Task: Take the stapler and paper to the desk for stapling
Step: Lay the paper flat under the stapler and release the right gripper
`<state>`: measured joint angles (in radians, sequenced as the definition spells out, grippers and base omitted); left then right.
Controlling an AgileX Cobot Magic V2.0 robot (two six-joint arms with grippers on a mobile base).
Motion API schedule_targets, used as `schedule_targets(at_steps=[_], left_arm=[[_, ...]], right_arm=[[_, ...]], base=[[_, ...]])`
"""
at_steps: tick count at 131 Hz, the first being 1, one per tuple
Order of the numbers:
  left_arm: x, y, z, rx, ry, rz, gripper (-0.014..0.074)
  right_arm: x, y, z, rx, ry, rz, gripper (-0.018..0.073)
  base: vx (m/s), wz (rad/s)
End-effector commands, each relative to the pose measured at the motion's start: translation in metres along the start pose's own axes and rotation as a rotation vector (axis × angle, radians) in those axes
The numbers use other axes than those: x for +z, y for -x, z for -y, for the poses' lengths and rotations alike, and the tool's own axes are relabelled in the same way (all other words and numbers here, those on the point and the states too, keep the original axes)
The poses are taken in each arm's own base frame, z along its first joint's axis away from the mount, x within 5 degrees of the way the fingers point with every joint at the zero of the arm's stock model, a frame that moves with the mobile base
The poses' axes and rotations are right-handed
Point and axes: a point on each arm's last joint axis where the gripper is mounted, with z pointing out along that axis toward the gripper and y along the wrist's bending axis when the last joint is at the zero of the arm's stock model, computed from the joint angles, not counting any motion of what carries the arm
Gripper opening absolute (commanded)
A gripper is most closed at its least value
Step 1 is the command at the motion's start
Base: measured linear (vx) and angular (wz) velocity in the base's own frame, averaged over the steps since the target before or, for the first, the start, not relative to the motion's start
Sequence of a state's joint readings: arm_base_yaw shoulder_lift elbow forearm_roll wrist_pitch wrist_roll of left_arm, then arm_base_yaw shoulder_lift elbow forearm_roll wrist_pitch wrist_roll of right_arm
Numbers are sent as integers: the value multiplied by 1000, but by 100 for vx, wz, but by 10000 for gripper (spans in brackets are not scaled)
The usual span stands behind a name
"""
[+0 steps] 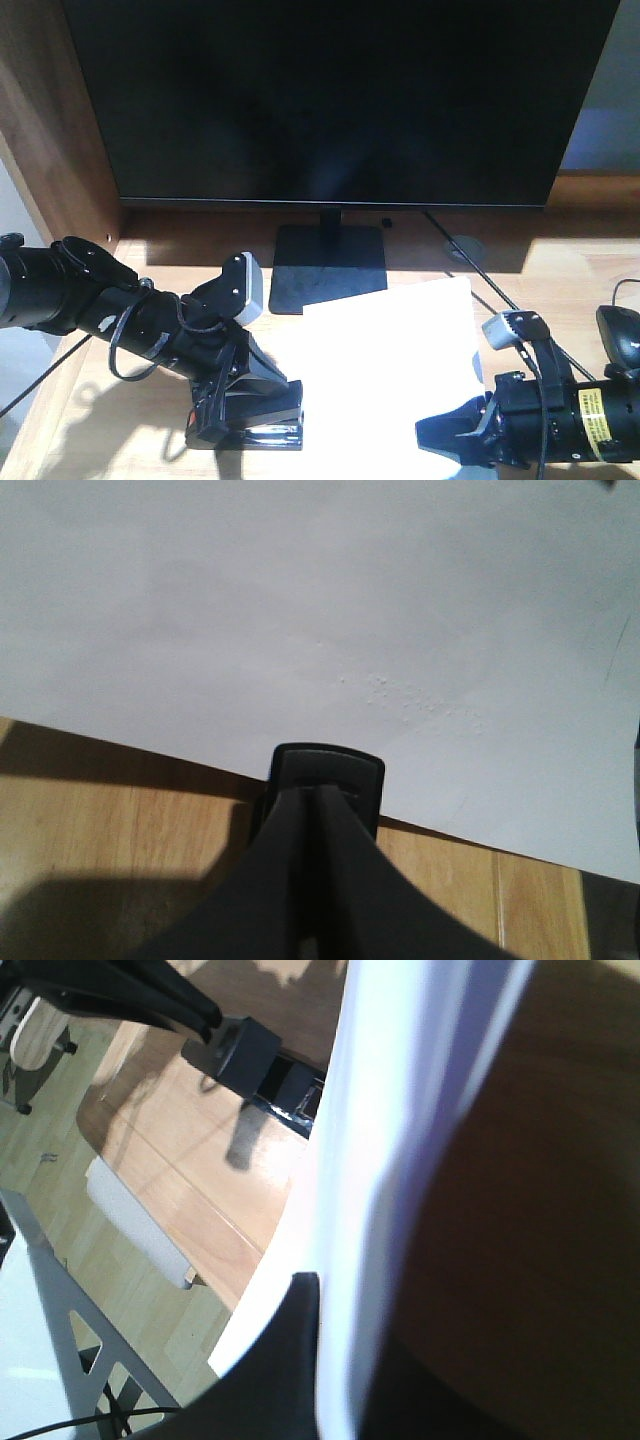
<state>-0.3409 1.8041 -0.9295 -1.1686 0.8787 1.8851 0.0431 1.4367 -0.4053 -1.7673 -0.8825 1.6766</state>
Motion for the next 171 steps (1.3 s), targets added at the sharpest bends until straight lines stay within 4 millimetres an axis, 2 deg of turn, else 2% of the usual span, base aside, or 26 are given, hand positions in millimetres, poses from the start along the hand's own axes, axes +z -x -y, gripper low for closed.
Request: schedule_targets(at_steps=[1, 15, 33, 66, 116, 171], left_arm=[[-10, 20, 4, 8, 1, 78, -6], [-10, 20, 4, 8, 1, 78, -6], [-10, 20, 4, 8, 1, 78, -6], [-10, 20, 4, 8, 1, 78, -6], [-10, 20, 4, 8, 1, 78, -6], [-10, 20, 4, 8, 1, 78, -6]], right_arm=[[-2, 9, -9, -33, 52, 51, -3], [4, 11, -12, 0, 38, 65, -3], [20, 11, -12, 78, 65, 57, -3], [49, 9, 1, 237, 119, 73, -3], [66, 11, 12, 430, 262, 164, -3], [72, 11, 19, 493, 294, 212, -3]], base=[[0, 0], [0, 0], [0, 0], [0, 0], [0, 0], [0, 0]])
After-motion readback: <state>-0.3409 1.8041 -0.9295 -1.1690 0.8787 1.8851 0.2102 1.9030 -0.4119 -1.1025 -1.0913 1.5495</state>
